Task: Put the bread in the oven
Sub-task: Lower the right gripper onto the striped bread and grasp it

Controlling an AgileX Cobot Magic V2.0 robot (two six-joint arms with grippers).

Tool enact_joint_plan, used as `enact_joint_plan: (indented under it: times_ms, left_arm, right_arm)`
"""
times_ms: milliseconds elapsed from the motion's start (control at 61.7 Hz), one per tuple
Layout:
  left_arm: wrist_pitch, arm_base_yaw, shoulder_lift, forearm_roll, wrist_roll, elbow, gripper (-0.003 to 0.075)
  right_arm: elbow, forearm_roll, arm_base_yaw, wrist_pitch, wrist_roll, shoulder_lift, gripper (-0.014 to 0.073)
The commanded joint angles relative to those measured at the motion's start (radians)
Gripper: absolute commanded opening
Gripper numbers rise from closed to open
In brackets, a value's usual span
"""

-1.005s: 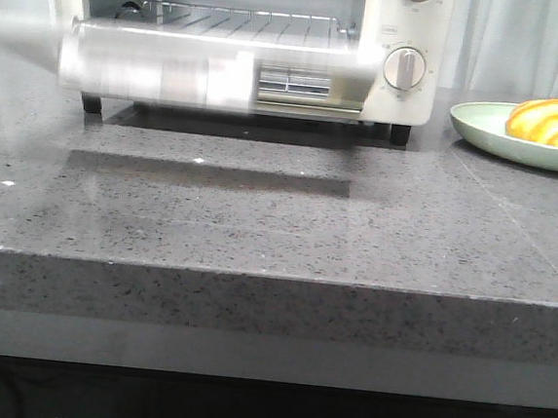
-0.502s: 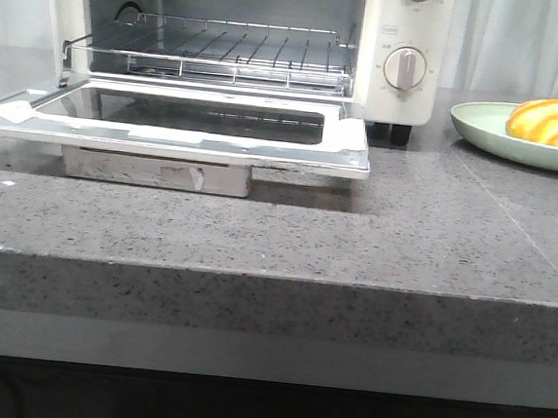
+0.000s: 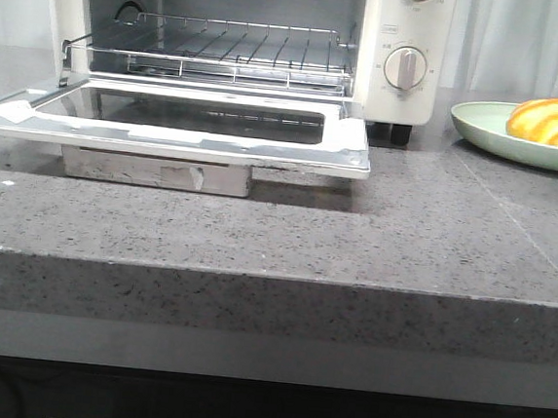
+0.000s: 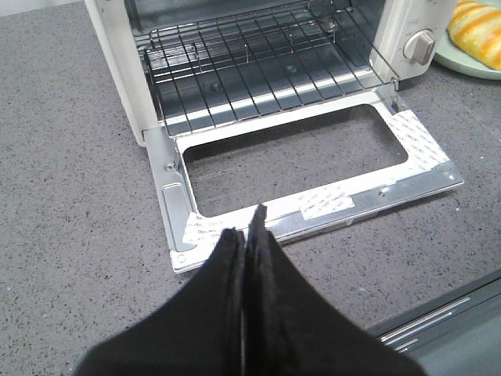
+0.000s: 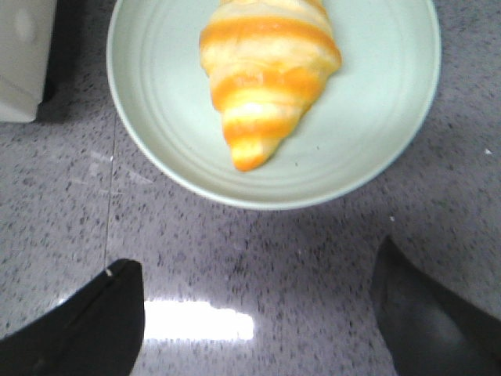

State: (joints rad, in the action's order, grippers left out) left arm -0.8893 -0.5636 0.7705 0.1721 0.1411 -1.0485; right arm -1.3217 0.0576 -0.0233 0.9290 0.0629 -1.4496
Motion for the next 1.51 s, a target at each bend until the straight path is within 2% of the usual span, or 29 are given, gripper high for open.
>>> enact_joint_plan:
  times_ms: [0, 356, 794, 875, 940, 988, 1118, 1248, 1491]
  left_arm:
    - [0.072, 0.000, -0.004, 0.004, 0.010, -0.024, -0.0018]
    - [0.072, 0.000, -0.004, 0.004, 0.010, -0.024, -0.0018]
    - [0.072, 0.000, -0.004, 0.004, 0.010, -0.024, -0.0018]
    - [0.072, 0.000, -0.004, 0.004, 0.010, -0.024, -0.0018]
    - [0.072, 0.000, -0.004, 0.004, 0.010, -0.024, -0.0018]
    - [0.072, 0.000, -0.004, 0.004, 0.010, -0.024, -0.0018]
    - [0.072, 0.000, -0.004, 0.004, 0.010, -0.024, -0.0018]
    - [0.072, 0.000, -0.004, 0.004, 0.010, -0.024, -0.0018]
    - [0.072, 0.000, -0.004, 0.004, 0.010, -0.024, -0.0018]
  right_arm:
    - [-0.099, 0.005, -0.004, -0.006, 0.002, -0.039, 0.0603]
    - [-0.288, -0.025, -0.008, 0.009, 0.003, -0.275, 0.0603]
    - [-0.345, -0.026, -0.008, 0.007, 0.010, -0.432, 0.0598]
    - [-0.345, -0.026, -0.008, 0.017, 0.010, -0.438, 0.0524]
    - [-0.345, -0.026, -0.008, 0.019, 0.010, -0.438, 0.0420]
    - [-0.345, -0.026, -0.008, 0.018, 0.010, -0.437, 0.0311]
    - [-0.345, -0.026, -0.008, 0.022, 0.010, -0.422, 0.0158]
    - [-0.345, -0.026, -0.008, 0.029, 0.010, -0.390, 0.0098]
    - [-0.345, -0.010, -0.007, 0.113, 0.010, -0.277, 0.0090]
